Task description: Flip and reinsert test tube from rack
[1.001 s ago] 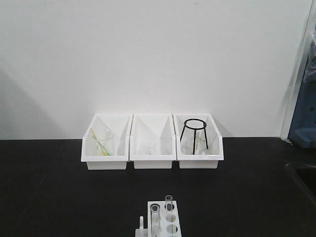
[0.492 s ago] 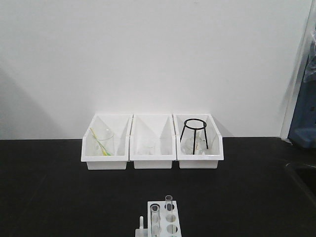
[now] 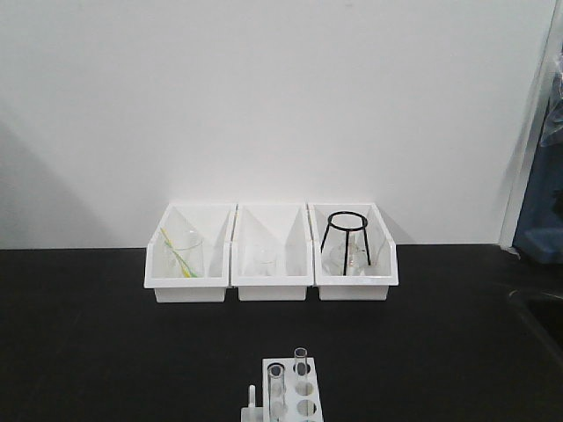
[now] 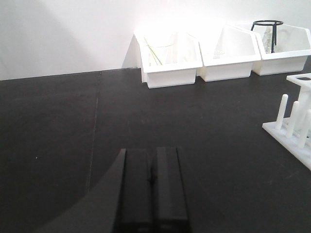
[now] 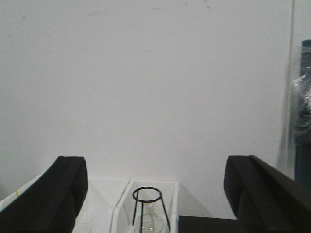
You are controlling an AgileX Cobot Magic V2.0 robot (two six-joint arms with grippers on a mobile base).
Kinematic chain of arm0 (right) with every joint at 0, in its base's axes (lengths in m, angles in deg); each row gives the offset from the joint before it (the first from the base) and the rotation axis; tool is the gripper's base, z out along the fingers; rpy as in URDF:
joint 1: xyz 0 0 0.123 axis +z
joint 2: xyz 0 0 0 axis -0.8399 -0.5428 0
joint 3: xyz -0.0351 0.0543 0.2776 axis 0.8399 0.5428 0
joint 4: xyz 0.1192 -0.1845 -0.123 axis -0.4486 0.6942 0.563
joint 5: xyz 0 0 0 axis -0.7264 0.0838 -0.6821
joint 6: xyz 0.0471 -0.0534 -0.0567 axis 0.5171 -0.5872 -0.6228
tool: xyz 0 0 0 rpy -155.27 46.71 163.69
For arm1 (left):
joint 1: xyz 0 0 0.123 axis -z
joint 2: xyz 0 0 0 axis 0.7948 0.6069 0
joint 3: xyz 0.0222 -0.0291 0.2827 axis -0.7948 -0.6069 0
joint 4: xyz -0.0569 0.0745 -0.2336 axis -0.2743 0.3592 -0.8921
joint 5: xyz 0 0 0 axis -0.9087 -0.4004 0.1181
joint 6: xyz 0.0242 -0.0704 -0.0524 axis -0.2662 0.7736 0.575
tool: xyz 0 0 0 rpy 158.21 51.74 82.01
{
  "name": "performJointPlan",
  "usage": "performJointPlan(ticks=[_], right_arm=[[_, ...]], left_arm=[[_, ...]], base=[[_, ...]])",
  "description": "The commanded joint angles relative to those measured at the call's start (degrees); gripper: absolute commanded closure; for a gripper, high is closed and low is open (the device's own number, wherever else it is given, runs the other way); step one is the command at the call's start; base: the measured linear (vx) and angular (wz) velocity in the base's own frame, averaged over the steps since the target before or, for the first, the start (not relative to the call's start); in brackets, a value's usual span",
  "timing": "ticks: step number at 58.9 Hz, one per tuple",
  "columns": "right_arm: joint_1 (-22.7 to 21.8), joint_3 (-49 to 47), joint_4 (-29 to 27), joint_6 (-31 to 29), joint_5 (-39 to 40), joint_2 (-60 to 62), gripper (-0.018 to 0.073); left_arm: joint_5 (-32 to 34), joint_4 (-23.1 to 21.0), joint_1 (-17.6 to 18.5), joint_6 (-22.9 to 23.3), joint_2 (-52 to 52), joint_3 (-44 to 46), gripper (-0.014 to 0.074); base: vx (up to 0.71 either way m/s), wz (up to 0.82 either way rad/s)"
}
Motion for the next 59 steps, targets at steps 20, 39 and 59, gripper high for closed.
performJointPlan(ticks=[20, 39, 59], right_arm=[[18.4, 13.3, 14.3, 4.0, 27.9, -22.0, 0.0046], [20.3, 11.5, 14.6, 3.7, 47.7, -40.2, 0.0047], [20.3, -0.1, 20.4, 5.4, 47.7, -51.5, 0.0047]], left_arm=[[4.7, -0.3, 0.0, 0.5, -0.4, 0.2, 0.0602], [4.7, -0.3, 0.0, 0.5, -0.4, 0.2, 0.0602], [4.7, -0.3, 0.0, 0.5, -0.4, 0.2, 0.0602]], base=[[0.00, 0.00], [0.00, 0.00], [0.00, 0.00]])
